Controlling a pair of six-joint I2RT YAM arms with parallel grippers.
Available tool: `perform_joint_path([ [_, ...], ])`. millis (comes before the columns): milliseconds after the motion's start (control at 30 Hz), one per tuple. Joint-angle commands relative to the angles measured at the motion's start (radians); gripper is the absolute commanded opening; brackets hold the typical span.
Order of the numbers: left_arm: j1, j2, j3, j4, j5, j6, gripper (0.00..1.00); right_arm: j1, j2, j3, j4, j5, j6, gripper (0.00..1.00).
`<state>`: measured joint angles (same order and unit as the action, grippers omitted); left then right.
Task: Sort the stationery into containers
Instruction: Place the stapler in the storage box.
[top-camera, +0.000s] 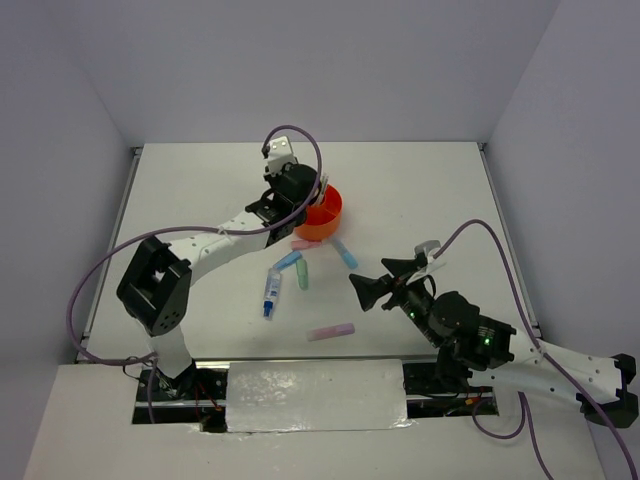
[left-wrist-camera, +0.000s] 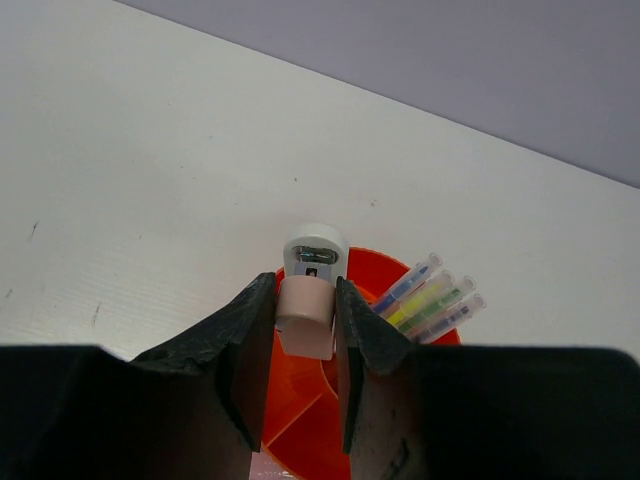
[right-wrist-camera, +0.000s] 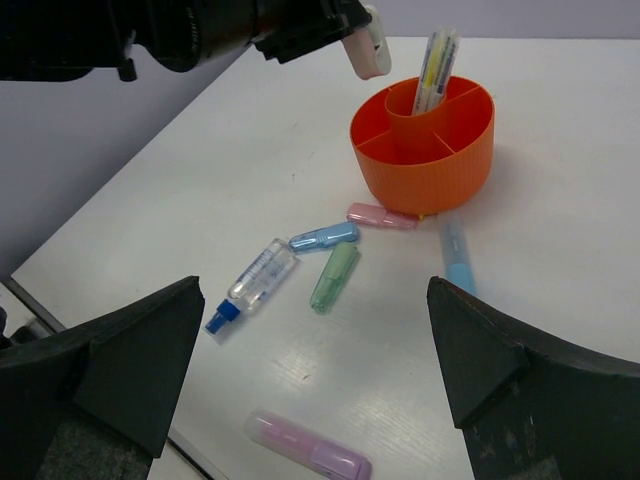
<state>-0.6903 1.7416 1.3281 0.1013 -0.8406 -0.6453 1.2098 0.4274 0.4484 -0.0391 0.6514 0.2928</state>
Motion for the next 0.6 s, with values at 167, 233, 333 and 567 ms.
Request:
perform_joint_path([
  [167, 0.0, 0.047, 0.026, -0.009, -0.081, -0.114, 0.0, -0.006, -0.022, 0.018, 0.059, -0.013, -0.043, 1.0],
  [233, -0.003, 0.038, 0.01, -0.012, -0.095, -0.128, 0.0, -0.006, -0.016, 0.026, 0.058, -0.012, -0.047, 1.0],
  [333, -0.005, 0.026, -0.02, 0.005, -0.089, -0.125, 0.0, -0.003, -0.012, 0.026, 0.061, -0.018, -0.05, 1.0],
  [567, -0.008, 0.033, -0.055, 0.009, -0.061, -0.139, 0.0, -0.004, 0.011, 0.023, 0.076, -0.027, -0.043, 1.0],
])
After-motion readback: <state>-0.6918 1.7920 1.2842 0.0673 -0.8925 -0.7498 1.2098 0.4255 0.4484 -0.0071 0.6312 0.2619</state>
